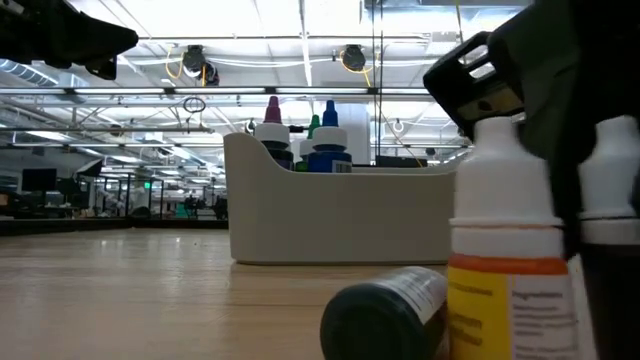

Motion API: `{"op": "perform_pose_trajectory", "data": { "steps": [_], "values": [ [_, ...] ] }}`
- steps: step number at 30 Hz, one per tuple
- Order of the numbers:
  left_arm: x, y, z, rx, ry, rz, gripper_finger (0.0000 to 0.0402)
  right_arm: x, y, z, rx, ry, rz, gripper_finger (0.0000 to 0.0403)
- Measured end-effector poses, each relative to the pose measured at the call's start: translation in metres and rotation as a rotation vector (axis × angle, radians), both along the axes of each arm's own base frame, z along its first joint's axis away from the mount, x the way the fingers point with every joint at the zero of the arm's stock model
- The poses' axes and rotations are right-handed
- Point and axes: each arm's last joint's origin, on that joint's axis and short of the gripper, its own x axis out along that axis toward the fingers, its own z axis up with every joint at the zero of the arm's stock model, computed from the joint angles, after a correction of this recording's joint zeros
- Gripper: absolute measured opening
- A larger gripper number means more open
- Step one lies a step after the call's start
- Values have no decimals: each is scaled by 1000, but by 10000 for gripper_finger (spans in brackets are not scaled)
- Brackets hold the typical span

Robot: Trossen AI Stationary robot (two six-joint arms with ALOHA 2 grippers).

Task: Pick & Place food coloring
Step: Put the small violet food coloring into the gray bin

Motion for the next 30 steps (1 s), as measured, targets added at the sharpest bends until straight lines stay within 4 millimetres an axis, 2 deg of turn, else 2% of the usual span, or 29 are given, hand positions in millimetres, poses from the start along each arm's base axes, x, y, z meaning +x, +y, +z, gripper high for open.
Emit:
{"op": "perform_pose_trajectory", "data": {
  "steps": [6,11,16,19,22,26,30],
  "values": [
    [0,0,0,0,0,0,26,-7,-10,22,-35,31,-9,59],
    [0,0,0,0,0,1,26,-21,-24,60,-136,-5,-18,58],
    [0,0,0,5,0,1,26,-26,-64,112,-220,-102,-138,61],
    [0,0,0,7,-1,1,26,-21,-91,131,-227,-134,-186,58],
    [0,0,0,8,0,1,26,-14,-111,126,-243,-137,-226,55],
    [0,0,0,9,4,1,26,-13,-132,98,-237,-85,-293,55],
    [0,0,-1,13,8,1,26,-15,-143,77,-215,-80,-321,54]
  ]
}}
